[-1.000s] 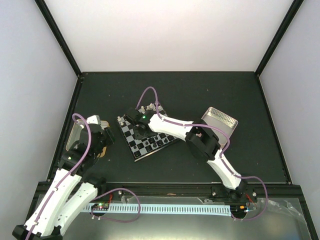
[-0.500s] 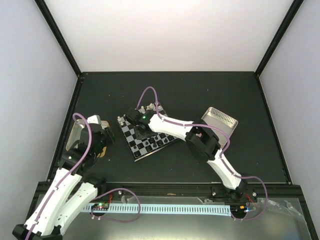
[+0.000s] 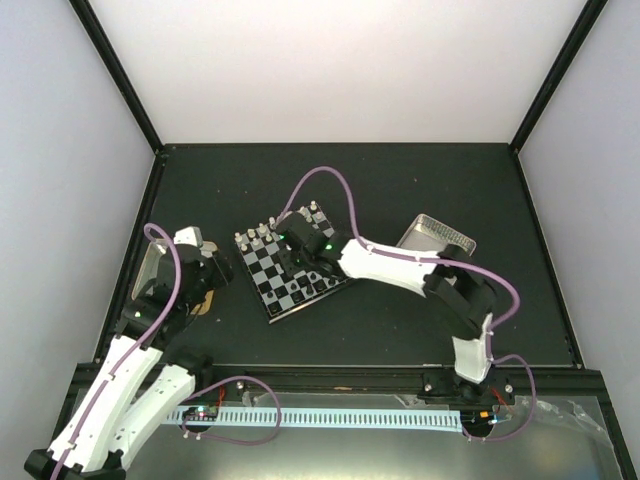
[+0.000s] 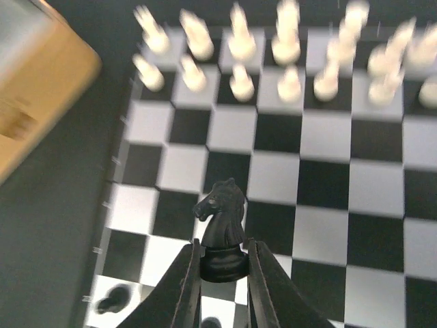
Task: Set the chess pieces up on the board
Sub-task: Pick up the chess piece from the chessboard, then place the chess piece on the chessboard.
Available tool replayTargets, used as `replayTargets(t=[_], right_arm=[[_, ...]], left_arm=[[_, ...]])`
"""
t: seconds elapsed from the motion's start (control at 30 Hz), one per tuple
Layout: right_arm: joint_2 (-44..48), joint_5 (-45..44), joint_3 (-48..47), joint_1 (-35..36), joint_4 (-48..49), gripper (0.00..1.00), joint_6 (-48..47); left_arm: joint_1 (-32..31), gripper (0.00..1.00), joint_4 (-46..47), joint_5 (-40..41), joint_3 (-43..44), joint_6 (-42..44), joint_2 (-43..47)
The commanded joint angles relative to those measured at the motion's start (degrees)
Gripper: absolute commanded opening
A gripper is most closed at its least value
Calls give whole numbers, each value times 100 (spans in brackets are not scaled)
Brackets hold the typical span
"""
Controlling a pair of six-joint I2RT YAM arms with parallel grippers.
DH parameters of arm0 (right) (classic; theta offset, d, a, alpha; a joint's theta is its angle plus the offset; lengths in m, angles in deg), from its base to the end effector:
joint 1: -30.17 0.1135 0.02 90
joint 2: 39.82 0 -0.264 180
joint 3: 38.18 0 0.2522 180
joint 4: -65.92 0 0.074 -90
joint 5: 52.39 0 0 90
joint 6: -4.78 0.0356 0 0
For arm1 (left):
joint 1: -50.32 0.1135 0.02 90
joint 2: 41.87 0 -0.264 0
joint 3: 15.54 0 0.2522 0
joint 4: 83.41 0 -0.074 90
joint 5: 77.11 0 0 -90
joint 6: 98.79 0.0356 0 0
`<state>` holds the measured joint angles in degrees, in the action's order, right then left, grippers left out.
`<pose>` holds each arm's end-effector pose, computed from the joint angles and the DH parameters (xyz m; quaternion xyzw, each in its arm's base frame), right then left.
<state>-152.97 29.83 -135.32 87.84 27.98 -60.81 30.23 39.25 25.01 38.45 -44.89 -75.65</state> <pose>0.2343 0.3612 0.1983 -0.2514 0.9151 0.1540 0.2752 0.1190 -0.0356 0.2817 -0.1705 0.8752 -0.1251 0.4350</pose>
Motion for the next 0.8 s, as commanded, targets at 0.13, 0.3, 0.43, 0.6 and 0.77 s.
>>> replayTargets(t=[0.13,0.3,0.43,0.6,0.77], right_arm=[[1736,967,1494,-89,2687,10,-1012],[2463,1582,2181,-89,3185,9,-1357],[2757,1938,2315,-81,3222,9,-1477],[2932,2119,2341,-80,3198,9,-1448],[2875,2174,2218,-14,2935,9,-1674]], left_arm=[[98,73,753,-2231,472,297,-166],[124,79,1168,-3617,593,166,-255],[136,75,1453,-4274,562,-115,-444],[146,56,1740,-4284,431,-342,-622],[155,48,1937,-4421,390,-434,-816]])
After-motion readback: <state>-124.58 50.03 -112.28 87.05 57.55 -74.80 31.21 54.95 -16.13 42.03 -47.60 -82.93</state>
